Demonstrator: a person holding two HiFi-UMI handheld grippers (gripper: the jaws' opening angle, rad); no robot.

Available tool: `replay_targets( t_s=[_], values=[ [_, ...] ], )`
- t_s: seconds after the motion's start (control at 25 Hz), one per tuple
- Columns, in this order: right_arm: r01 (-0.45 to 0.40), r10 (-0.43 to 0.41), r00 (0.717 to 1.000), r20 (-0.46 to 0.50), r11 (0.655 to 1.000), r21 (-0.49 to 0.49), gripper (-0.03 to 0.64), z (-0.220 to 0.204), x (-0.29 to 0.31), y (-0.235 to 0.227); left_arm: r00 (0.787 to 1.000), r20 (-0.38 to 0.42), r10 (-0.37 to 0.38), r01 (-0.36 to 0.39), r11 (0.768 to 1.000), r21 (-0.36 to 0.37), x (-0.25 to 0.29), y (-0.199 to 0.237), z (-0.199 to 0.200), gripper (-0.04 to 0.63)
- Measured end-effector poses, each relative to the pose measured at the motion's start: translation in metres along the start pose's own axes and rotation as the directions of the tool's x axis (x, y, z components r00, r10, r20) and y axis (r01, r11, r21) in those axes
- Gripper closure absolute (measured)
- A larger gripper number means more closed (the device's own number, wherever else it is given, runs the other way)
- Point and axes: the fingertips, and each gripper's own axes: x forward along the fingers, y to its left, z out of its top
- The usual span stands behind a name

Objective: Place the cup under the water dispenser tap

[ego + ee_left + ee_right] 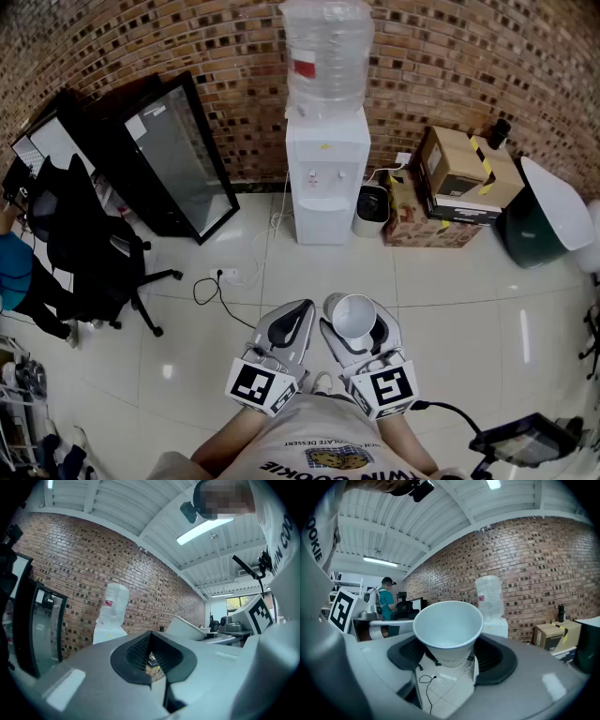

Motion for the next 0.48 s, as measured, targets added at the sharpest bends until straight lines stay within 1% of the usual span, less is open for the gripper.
replay_targets(
  t_s=[0.48],
  values=[
    [-0.001,0.001,1.000,0.012,1.000,0.010,0.291,-0.005,-0.014,-0.031,1.000,-0.014,0.008,-0.008,1.000,0.019,0.022,-0.022,-0.009,0.612]
  ],
)
